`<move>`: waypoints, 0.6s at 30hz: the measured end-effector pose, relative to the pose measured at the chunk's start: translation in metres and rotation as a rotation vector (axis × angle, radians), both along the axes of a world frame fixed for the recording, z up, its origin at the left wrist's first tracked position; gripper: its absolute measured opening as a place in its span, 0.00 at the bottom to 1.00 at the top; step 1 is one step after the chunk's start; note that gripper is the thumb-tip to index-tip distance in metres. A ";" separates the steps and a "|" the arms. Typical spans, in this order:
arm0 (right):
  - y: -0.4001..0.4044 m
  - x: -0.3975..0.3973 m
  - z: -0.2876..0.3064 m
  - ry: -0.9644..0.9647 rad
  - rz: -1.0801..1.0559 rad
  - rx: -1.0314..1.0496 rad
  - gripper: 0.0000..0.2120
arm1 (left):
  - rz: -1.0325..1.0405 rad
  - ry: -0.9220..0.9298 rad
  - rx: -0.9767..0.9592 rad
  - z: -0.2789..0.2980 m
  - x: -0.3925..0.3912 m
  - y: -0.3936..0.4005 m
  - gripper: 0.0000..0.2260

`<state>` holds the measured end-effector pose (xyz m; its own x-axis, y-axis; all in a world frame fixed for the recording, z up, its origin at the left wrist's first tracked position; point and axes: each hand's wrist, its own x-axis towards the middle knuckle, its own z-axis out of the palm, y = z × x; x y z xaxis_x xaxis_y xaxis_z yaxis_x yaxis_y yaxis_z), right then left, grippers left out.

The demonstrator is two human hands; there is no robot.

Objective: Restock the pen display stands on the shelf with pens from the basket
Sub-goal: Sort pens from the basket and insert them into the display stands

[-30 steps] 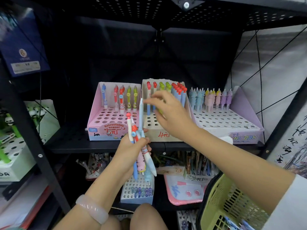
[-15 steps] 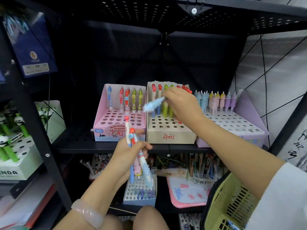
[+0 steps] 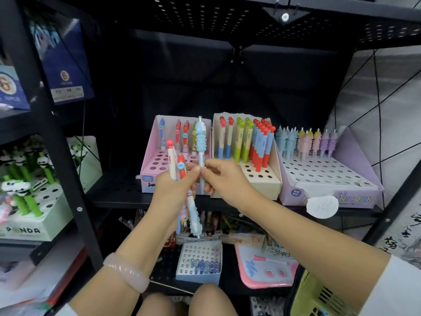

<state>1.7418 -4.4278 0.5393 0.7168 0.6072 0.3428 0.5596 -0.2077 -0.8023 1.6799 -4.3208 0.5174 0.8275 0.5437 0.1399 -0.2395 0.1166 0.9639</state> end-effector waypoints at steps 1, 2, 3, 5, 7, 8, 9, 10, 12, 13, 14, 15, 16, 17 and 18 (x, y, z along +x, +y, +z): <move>-0.001 0.000 0.000 -0.010 0.007 -0.015 0.14 | -0.003 0.012 0.000 0.001 0.000 0.000 0.03; -0.003 -0.001 -0.001 -0.008 0.021 -0.039 0.13 | -0.002 0.034 0.006 0.001 0.000 -0.001 0.03; -0.006 -0.001 -0.002 -0.002 0.042 -0.069 0.11 | 0.003 0.053 0.015 0.001 0.000 -0.002 0.04; -0.012 -0.002 -0.006 0.003 0.074 -0.123 0.10 | 0.020 0.063 0.048 0.001 0.002 -0.004 0.06; -0.019 -0.002 -0.010 0.016 0.072 -0.149 0.09 | 0.040 0.050 0.112 -0.001 0.005 -0.008 0.08; -0.023 -0.001 -0.011 0.024 0.064 -0.155 0.10 | 0.043 0.038 0.147 -0.001 0.006 -0.011 0.08; -0.028 0.000 -0.012 0.030 0.062 -0.166 0.11 | 0.039 0.027 0.175 -0.002 0.008 -0.015 0.08; -0.032 0.000 -0.012 0.033 0.069 -0.184 0.12 | 0.030 0.020 0.194 -0.002 0.009 -0.019 0.08; -0.043 0.001 -0.009 0.041 0.082 -0.226 0.14 | -0.001 0.009 0.206 -0.003 0.012 -0.025 0.08; -0.049 0.002 -0.006 0.039 0.065 -0.226 0.14 | -0.016 0.006 0.213 -0.003 0.014 -0.029 0.08; -0.054 0.003 -0.003 0.032 0.026 -0.202 0.13 | -0.030 0.009 0.221 -0.003 0.016 -0.032 0.08; -0.059 0.005 0.002 0.029 -0.025 -0.154 0.12 | -0.044 0.016 0.226 -0.003 0.018 -0.036 0.09; -0.065 0.007 0.006 0.038 -0.069 -0.086 0.11 | -0.061 0.023 0.225 -0.003 0.021 -0.041 0.09; -0.069 0.010 0.010 0.060 -0.094 -0.012 0.10 | -0.082 0.028 0.220 -0.003 0.024 -0.046 0.09; -0.073 0.012 0.014 0.081 -0.108 0.050 0.08 | -0.107 0.029 0.215 -0.003 0.027 -0.052 0.09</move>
<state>1.7536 -4.5012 0.5535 0.8035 0.5087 0.3092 0.4692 -0.2216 -0.8549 1.7064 -4.3723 0.5142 0.8842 0.4130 0.2181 -0.2085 -0.0690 0.9756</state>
